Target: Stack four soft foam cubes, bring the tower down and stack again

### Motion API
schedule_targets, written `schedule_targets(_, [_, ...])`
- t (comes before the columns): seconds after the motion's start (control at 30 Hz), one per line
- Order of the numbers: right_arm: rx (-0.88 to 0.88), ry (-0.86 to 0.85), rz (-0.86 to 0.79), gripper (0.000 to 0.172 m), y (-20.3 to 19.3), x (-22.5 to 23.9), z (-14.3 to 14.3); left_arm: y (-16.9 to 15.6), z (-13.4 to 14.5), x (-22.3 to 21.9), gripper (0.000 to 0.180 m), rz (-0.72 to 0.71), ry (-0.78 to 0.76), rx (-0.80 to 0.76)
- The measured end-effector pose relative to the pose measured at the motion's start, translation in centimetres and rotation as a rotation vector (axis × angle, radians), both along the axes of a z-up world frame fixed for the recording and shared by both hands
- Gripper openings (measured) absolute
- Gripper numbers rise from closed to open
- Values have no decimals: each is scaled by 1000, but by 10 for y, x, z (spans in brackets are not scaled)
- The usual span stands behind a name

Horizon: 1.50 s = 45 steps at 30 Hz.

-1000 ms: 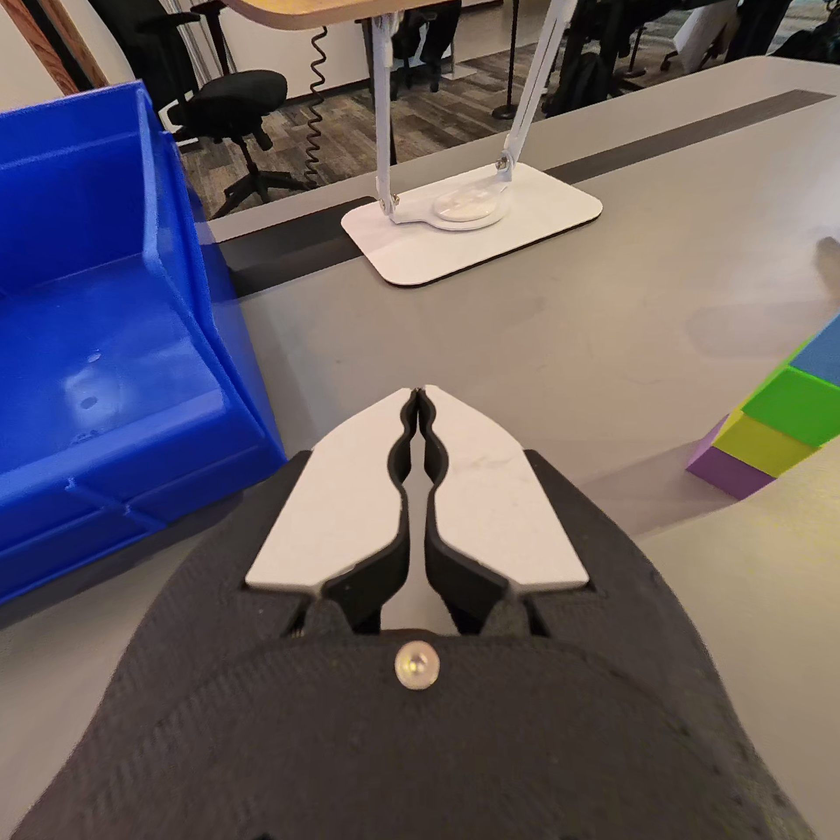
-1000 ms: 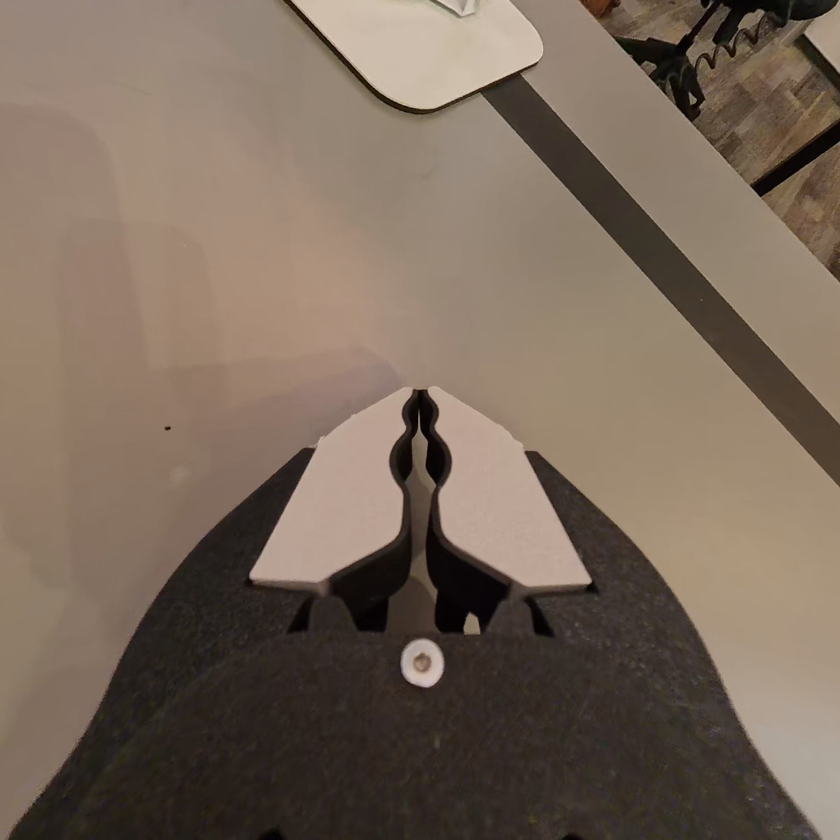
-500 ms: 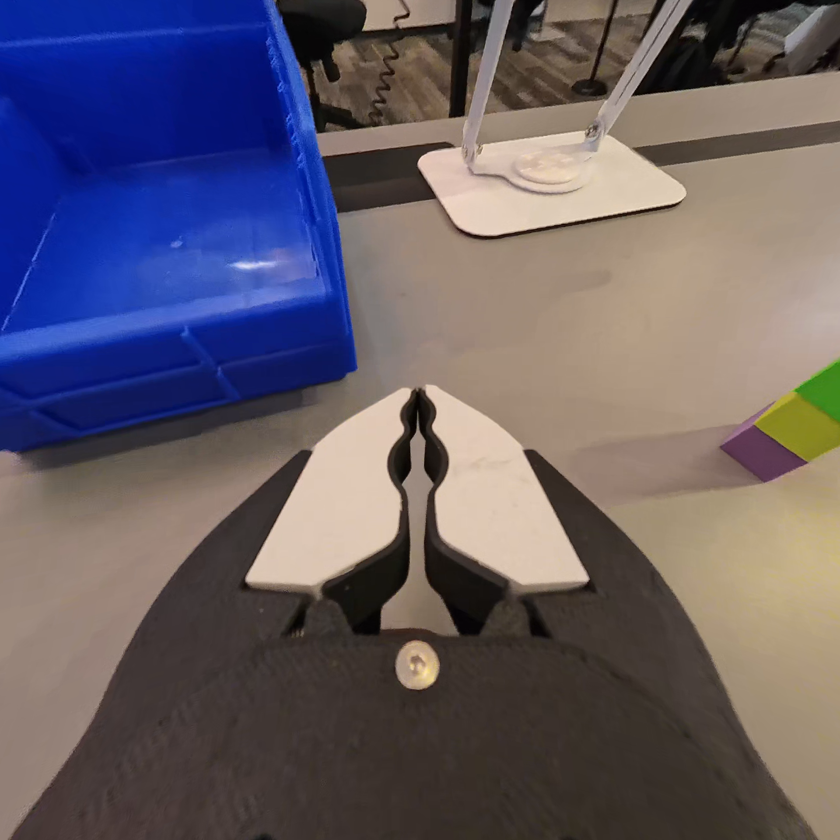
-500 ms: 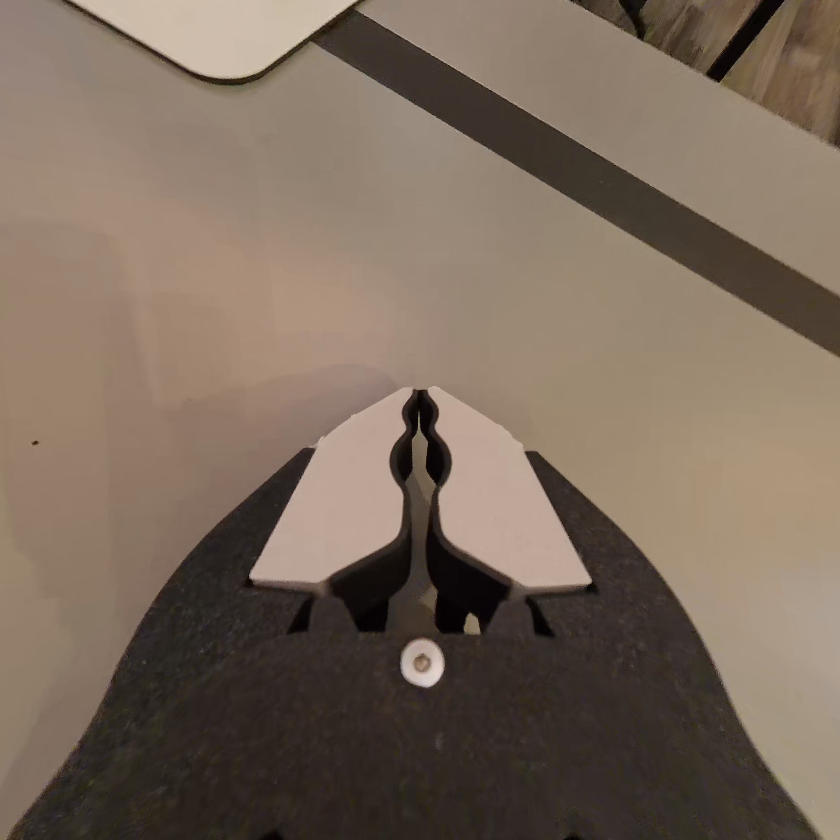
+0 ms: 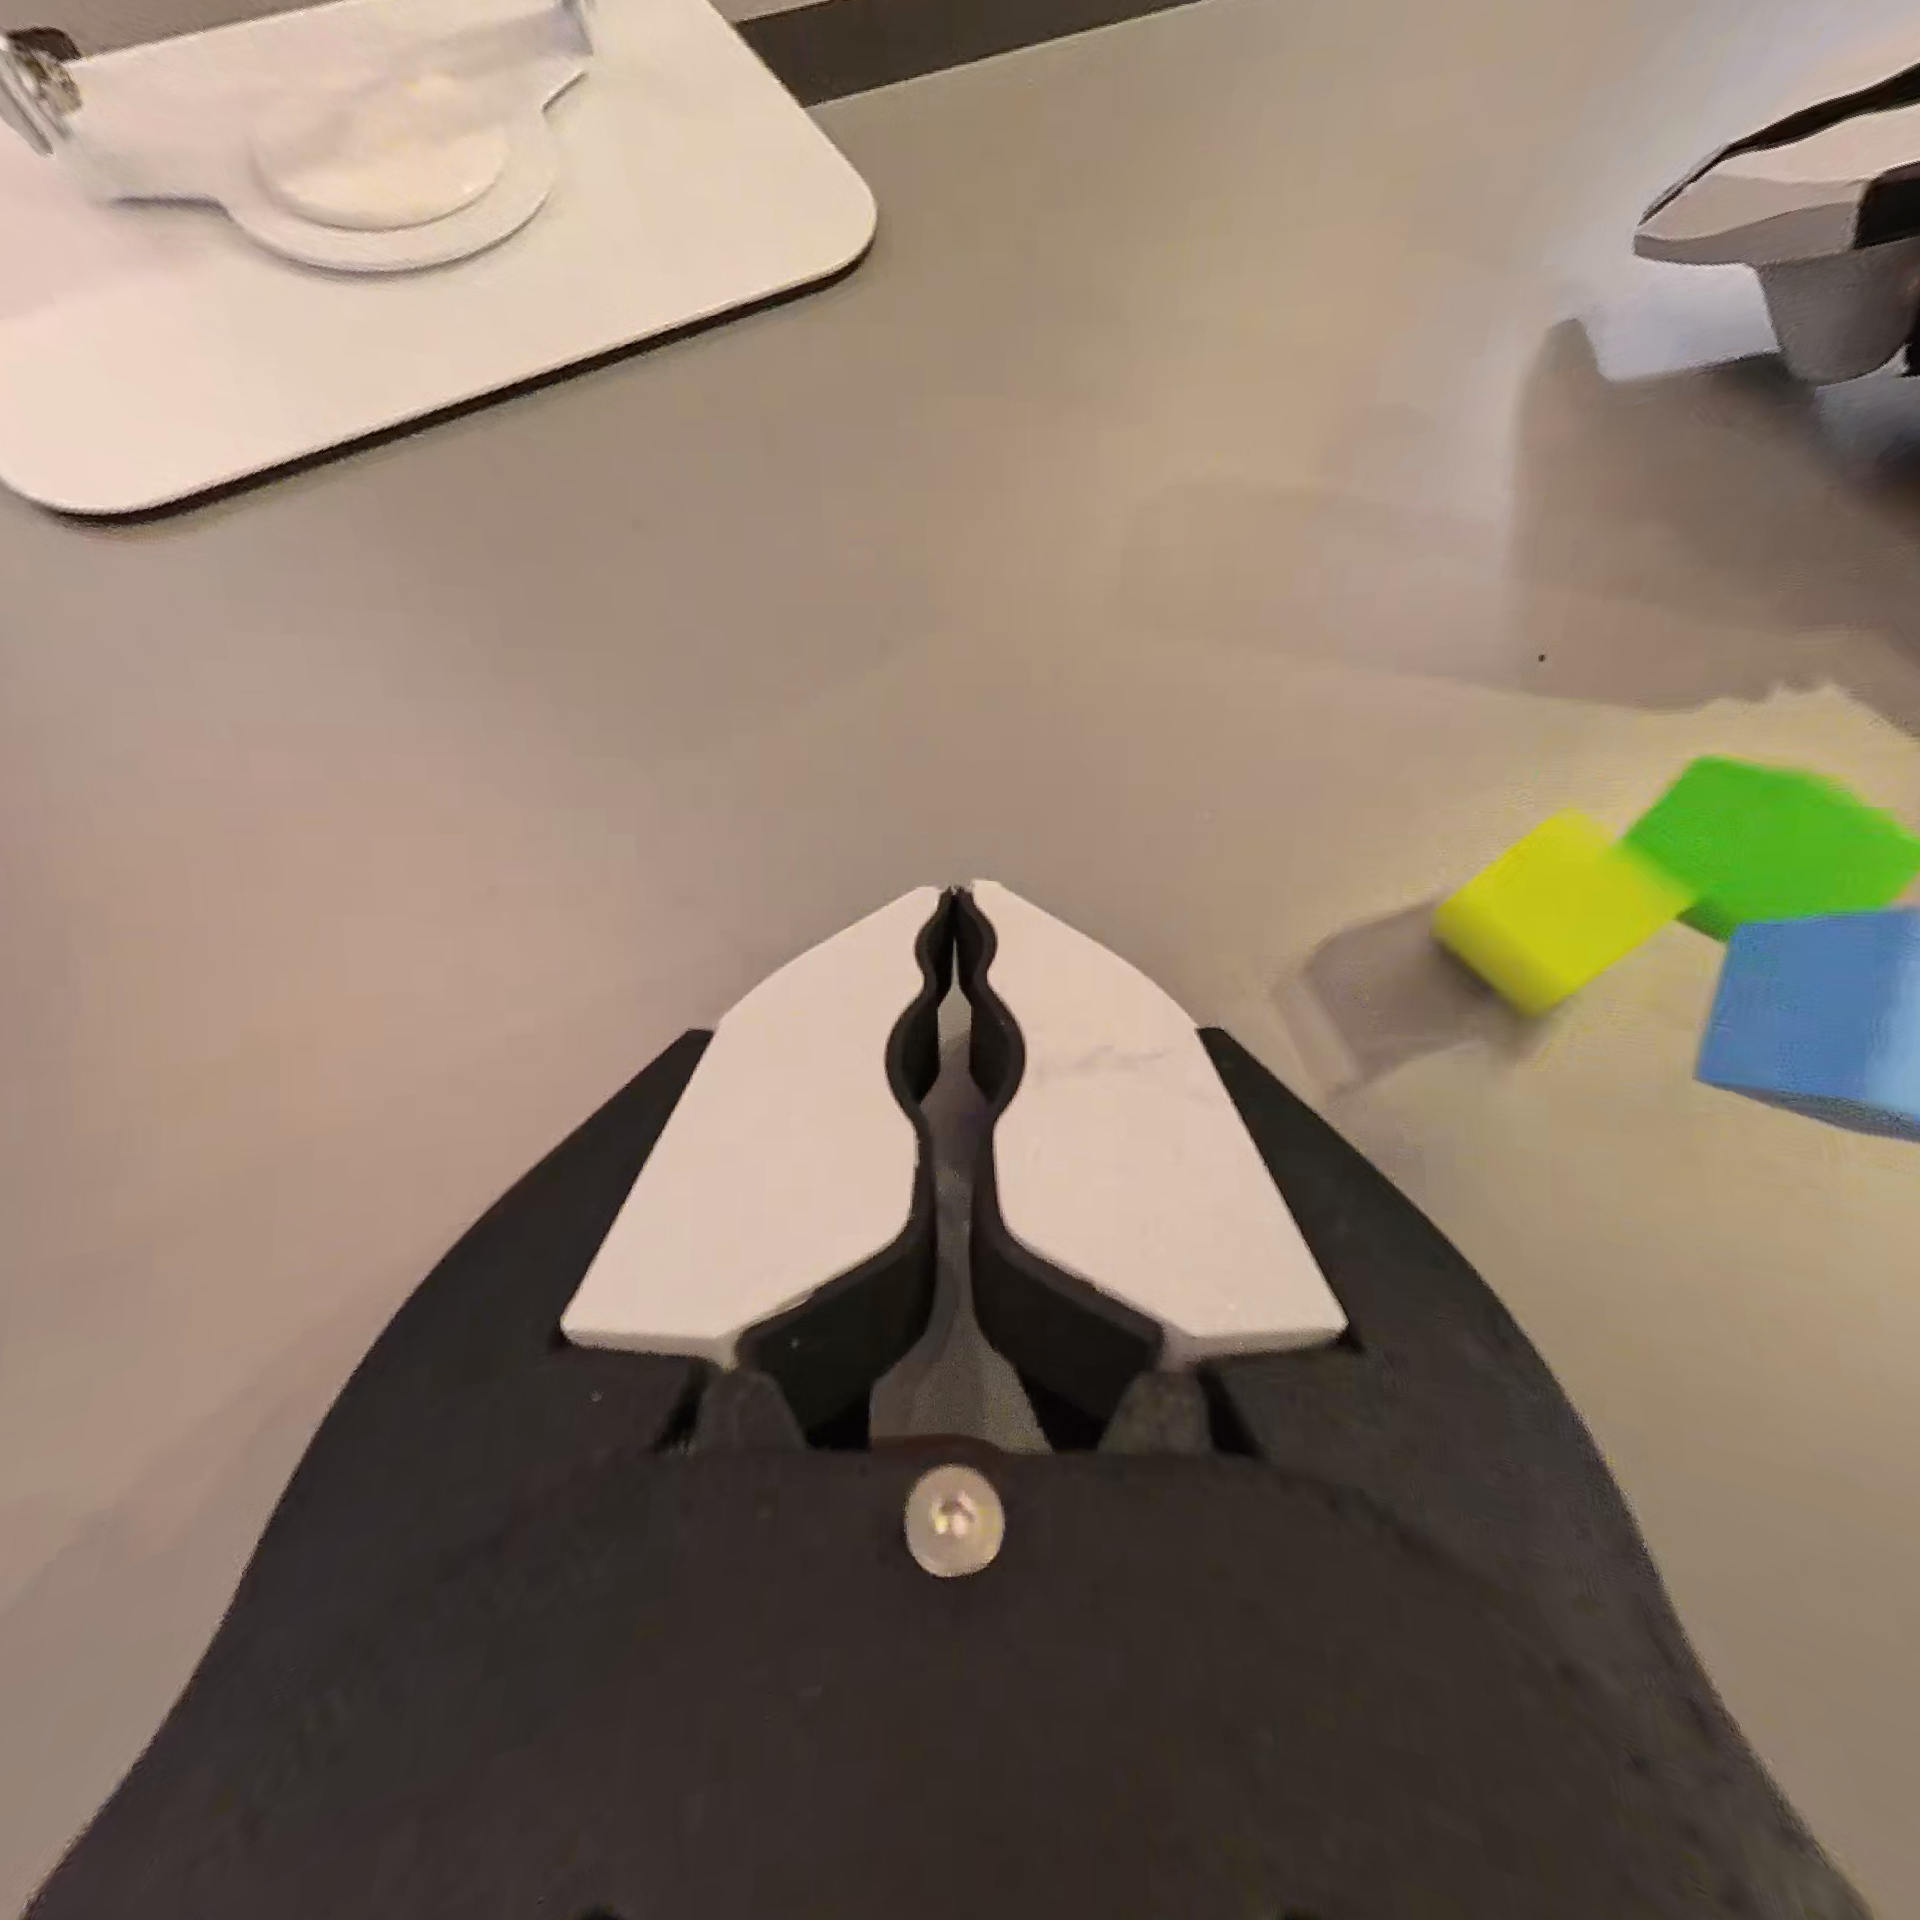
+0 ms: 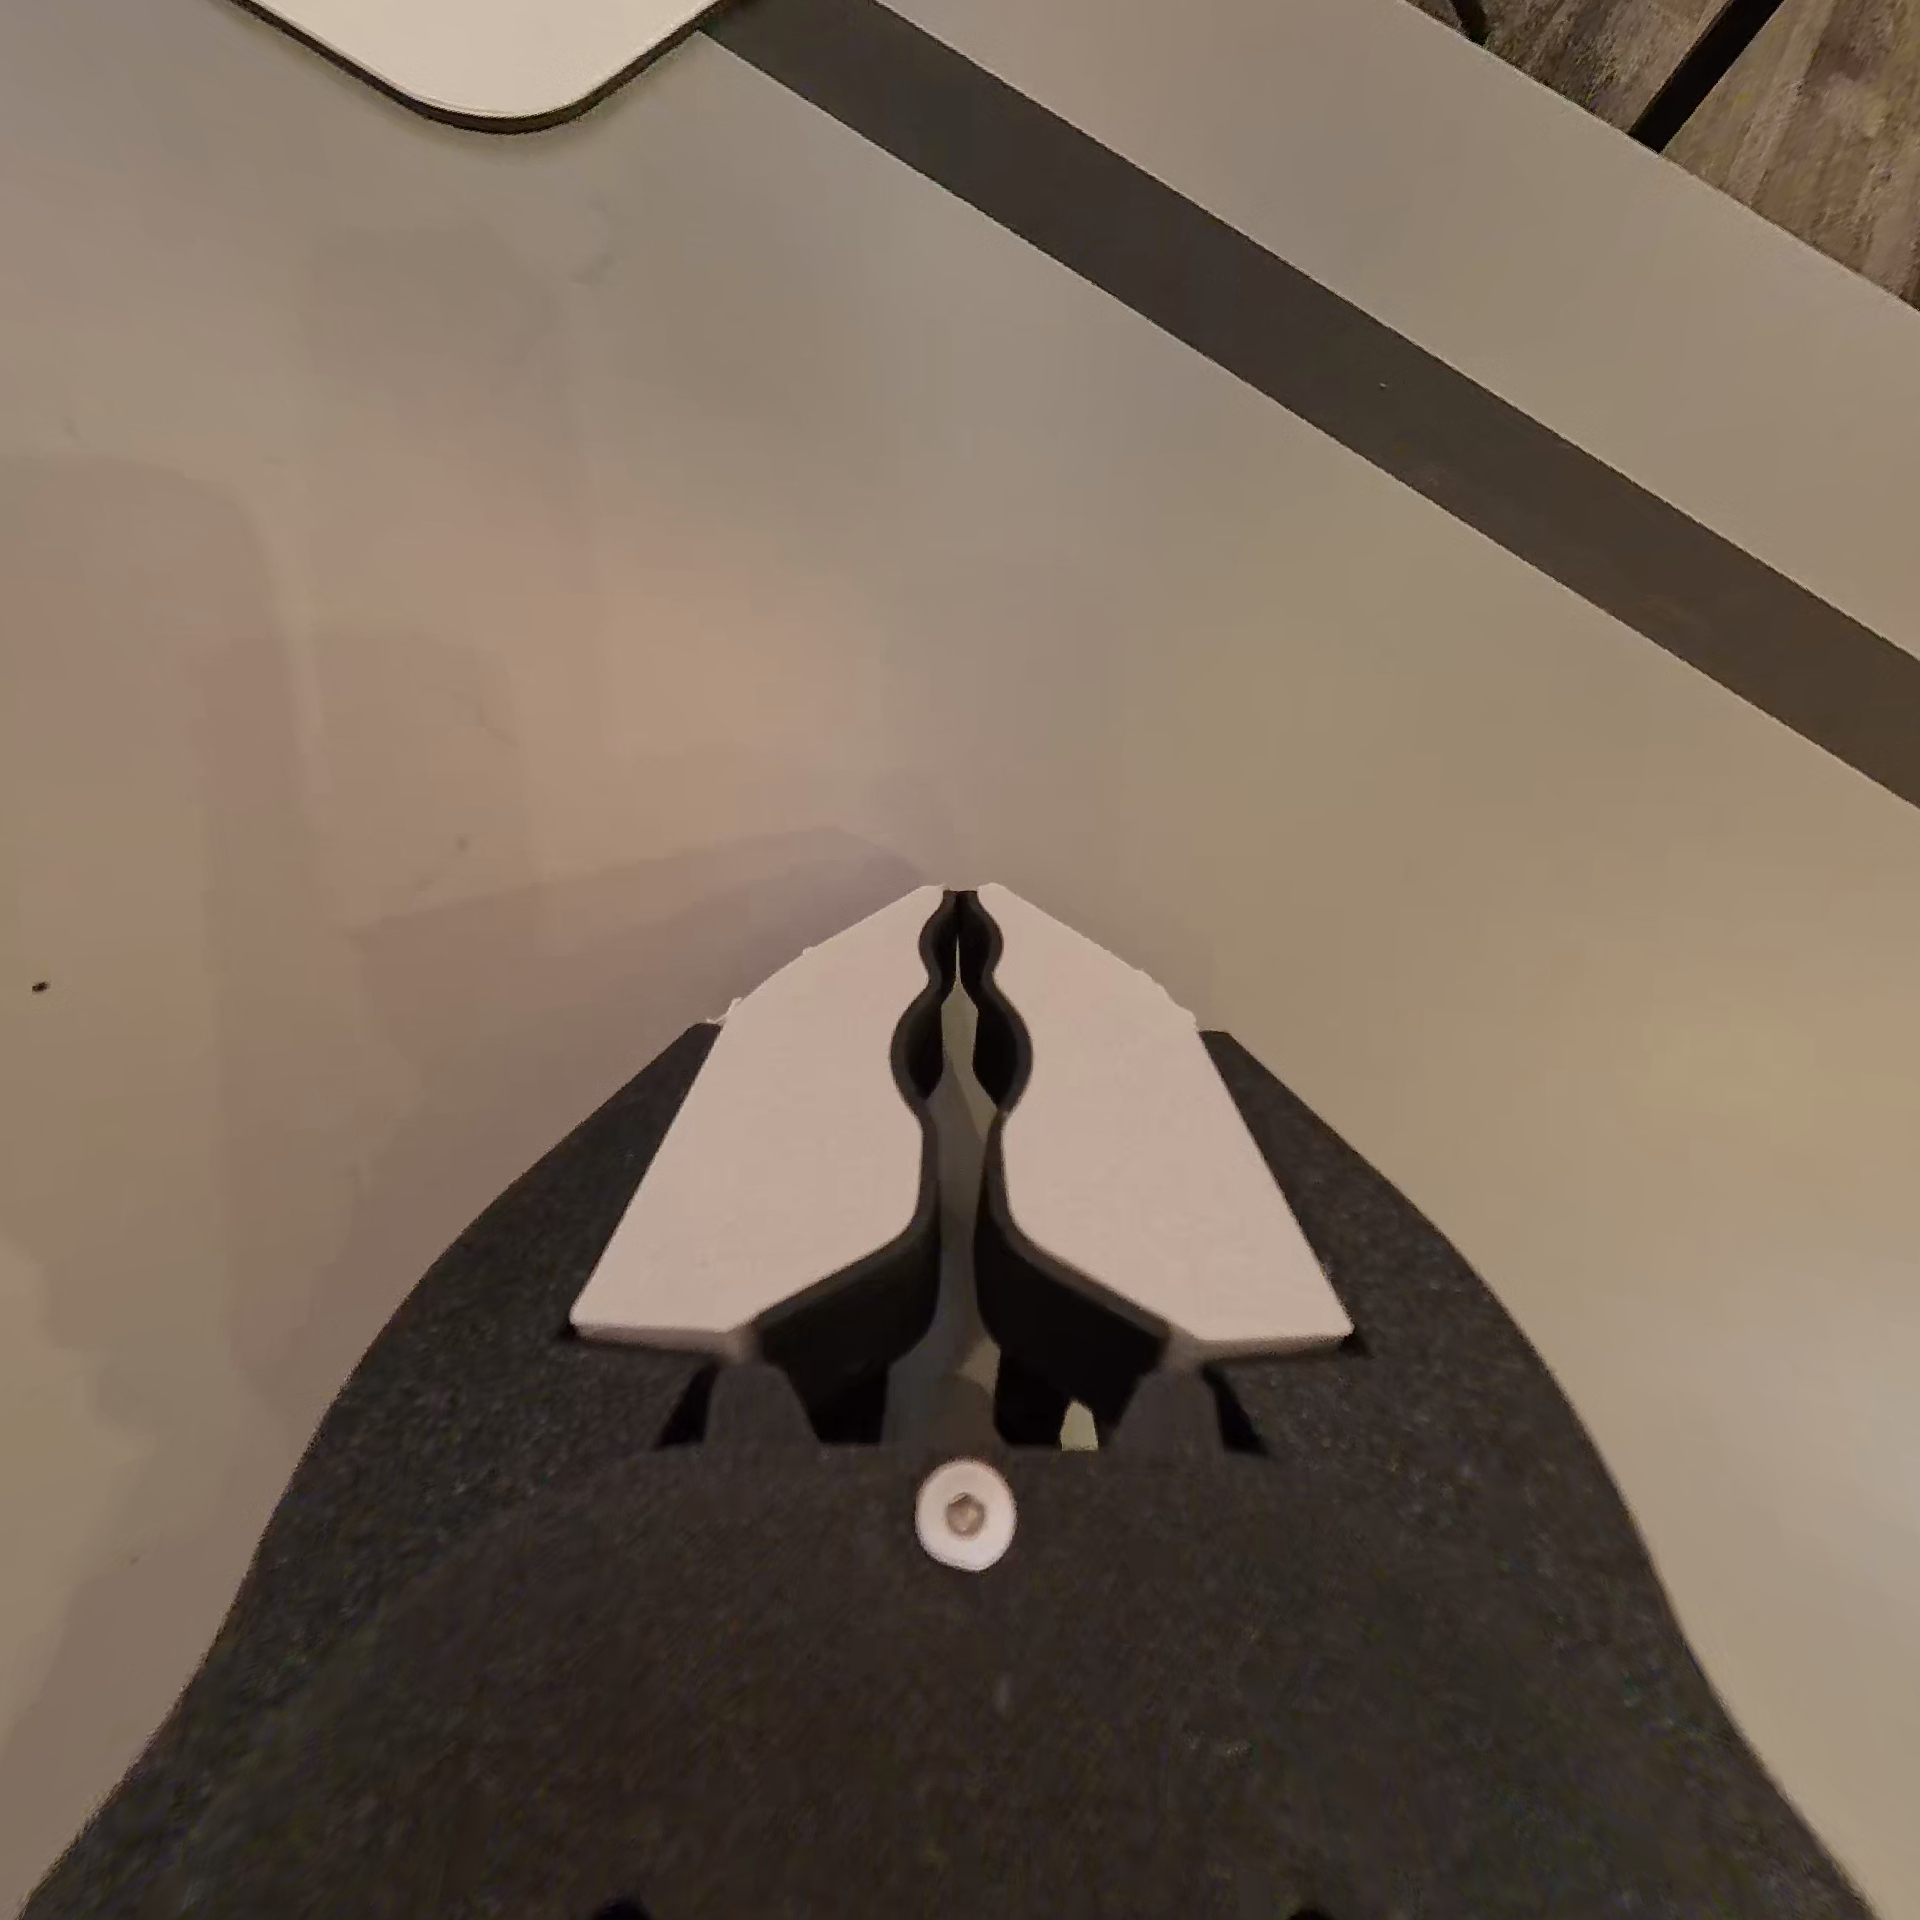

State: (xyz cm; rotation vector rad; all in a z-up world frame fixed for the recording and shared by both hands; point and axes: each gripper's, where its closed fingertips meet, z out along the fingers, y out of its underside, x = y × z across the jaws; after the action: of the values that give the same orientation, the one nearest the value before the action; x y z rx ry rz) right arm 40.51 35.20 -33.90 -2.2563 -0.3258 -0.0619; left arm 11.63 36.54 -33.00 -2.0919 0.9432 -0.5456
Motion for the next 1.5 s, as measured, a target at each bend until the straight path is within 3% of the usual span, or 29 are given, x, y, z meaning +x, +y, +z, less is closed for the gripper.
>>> schedule_targets(0.3, [-12, -24, 12, 0, 1, -3, -3, 40, 8, -72, 0, 121, -1, 88])
schedule_targets(0.43, [-11, -30, 14, 0, 1, -3, -3, 39, 8, -71, 0, 107, -11, 83])
schedule_targets(0.67, [-1, -20, 16, 0, 1, -3, -1, 33, 3, -64, 0, 57, 104, 159])
schedule_targets(0.87, [3, -28, 22, 0, 1, -3, -1, 31, 4, -61, 0, 16, 47, 108])
schedule_targets(1.07, [-1, -49, 31, 0, 1, -4, -2, 50, 26, -63, 0, 20, -89, 165])
schedule_targets(1.33, [-7, -69, 51, 0, 1, -7, -4, 90, 31, -43, 0, -25, -68, 255])
schedule_targets(1.5, [-5, -73, 67, 0, 1, -9, -4, 83, 32, -34, 0, -101, -54, 301])
